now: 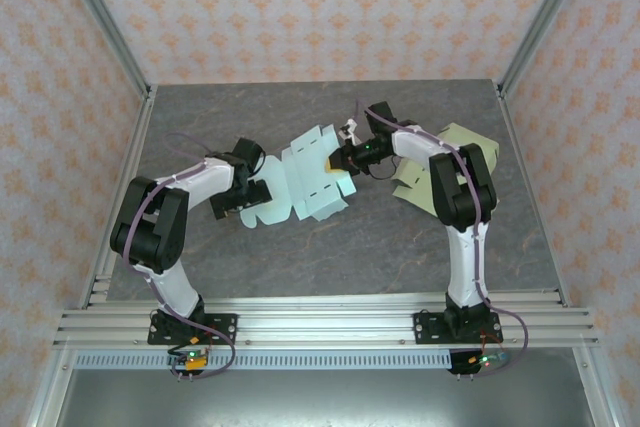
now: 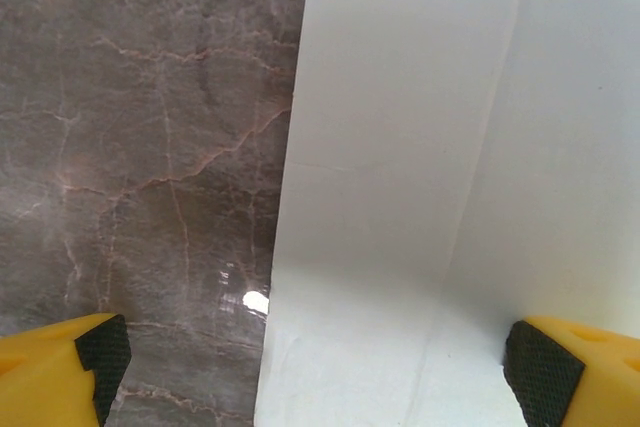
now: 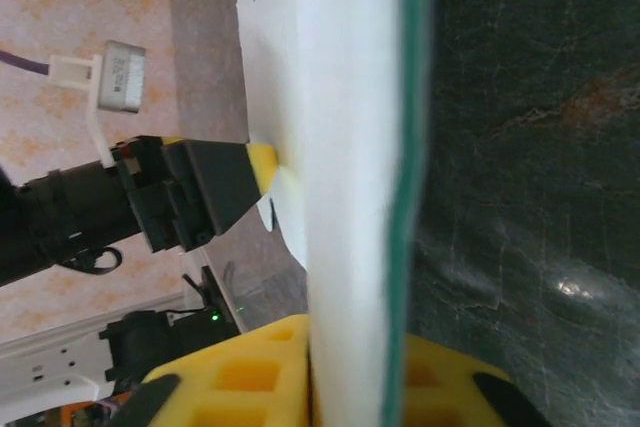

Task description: Fold the paper box

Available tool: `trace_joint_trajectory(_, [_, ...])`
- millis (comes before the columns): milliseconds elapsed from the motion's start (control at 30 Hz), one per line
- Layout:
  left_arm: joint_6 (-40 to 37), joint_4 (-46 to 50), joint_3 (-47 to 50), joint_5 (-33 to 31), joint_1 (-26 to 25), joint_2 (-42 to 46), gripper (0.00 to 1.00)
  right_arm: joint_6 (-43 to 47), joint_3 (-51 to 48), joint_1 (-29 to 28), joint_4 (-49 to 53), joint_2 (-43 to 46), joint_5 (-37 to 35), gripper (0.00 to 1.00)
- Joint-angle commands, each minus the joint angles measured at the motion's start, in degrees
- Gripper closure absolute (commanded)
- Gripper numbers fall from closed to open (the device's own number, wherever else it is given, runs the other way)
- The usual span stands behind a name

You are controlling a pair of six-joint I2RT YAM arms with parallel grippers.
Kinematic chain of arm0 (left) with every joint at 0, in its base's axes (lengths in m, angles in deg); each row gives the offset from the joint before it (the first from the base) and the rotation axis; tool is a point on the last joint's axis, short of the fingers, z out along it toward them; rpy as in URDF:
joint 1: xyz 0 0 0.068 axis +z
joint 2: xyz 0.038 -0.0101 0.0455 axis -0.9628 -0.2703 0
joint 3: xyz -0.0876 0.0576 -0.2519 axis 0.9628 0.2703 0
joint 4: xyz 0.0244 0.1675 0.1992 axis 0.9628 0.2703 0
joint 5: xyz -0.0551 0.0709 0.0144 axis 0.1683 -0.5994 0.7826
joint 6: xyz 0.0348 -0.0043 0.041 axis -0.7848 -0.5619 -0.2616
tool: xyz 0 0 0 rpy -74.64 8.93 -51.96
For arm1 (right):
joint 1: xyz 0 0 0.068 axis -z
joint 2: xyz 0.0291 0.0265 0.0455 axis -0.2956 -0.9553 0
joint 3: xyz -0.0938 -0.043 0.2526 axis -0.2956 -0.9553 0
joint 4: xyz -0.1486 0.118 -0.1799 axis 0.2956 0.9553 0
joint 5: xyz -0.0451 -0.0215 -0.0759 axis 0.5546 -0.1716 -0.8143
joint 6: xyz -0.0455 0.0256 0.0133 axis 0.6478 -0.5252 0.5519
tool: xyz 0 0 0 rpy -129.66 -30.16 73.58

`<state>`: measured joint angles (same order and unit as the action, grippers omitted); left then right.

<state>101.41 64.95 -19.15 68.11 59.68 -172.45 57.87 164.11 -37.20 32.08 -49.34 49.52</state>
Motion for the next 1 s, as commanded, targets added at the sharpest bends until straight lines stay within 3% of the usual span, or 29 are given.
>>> trace_joint_trajectory(0, [0.87, 3.84, -2.58, 0.98, 0.02, 3.54, 0.0, 3.41, 2.72, -0.2, 3.43, 2.49, -4.48, 0.97])
trace_joint_trajectory(167, [1.13, 7.48, -7.67, 0.75, 1.77, 10.33, 0.0, 9.38, 4.5, -0.93, 8.09, 8.81, -16.27, 1.0])
trace_joint_trajectory(367, [1.89, 8.77, -12.84, 0.54, 5.6, 16.56, 0.0, 21.7, 7.12, -6.66, 9.45, 18.65, -39.82, 1.0])
trace_joint_trajectory(533, [5.08, 7.57, -14.75, 8.87, 12.74, 19.03, 0.0, 46.12, -0.9, -15.87, -2.78, 27.15, -64.85, 1.0])
trace_joint_trajectory(667, [7.87, 4.54, -13.49, 18.7, 18.59, 19.56, 0.0, 59.21, -4.79, -21.42, -10.14, 28.02, -79.87, 1.0])
trace_joint_trajectory(767, [7.24, 3.62, -12.19, 19.55, 20.58, 20.0, 0.0, 63.45, -7.94, -24.19, -10.59, 27.58, -82.41, 0.95])
trace_joint_trajectory(833, [6.03, 4.23, -11.47, 17.41, 20.85, 19.82, 0.0, 62.66, -10.38, -25.5, -8.9, 27.08, -80.54, 0.8])
trace_joint_trajectory(900, [5.86, 4.04, -9.96, 17.71, 20.96, 19.34, 0.0, 58.07, -11.64, -26.57, -4.02, 26.51, -75.11, 0.63])
trace_joint_trajectory(967, [6.28, 1.94, -7.34, 19.65, 20.92, 18.89, 0.0, 51.68, -12.5, -26.57, -0.9, 26.11, -67.78, 0.61])
